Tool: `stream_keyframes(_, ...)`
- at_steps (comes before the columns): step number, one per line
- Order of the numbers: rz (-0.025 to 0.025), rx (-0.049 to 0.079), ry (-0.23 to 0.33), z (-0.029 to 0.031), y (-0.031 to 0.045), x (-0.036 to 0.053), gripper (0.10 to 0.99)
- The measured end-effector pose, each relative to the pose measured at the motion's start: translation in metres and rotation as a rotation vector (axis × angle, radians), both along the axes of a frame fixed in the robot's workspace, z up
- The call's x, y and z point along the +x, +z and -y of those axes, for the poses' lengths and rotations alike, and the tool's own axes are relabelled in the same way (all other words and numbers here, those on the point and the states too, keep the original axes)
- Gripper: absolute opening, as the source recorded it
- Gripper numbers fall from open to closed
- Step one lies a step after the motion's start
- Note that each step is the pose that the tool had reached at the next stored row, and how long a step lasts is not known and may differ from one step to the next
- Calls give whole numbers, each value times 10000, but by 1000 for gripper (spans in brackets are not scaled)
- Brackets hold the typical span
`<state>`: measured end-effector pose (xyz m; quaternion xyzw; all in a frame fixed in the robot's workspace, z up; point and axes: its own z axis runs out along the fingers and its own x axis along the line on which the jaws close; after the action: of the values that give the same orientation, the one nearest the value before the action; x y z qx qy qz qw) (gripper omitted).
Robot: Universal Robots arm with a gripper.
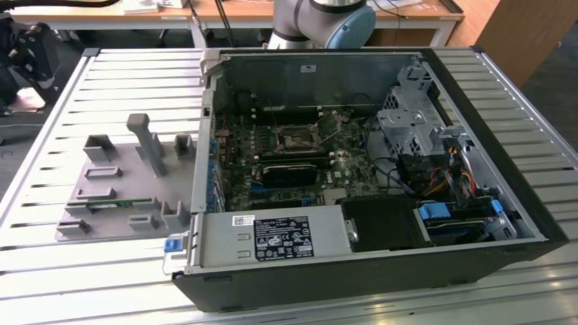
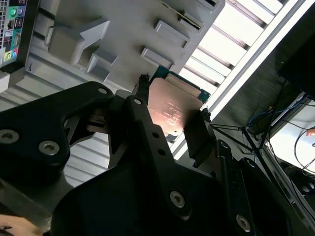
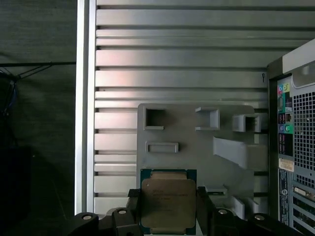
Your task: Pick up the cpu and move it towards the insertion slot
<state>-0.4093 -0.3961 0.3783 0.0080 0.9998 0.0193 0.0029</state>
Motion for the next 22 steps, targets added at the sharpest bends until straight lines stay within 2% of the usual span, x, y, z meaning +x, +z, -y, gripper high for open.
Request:
stream_keyframes(7,-1,0,-1,0,163,0,537)
stream_keyframes(13,-1,-31,0,0,173,5,537)
stream_keyframes(22,-1,-31,0,0,173,142,537)
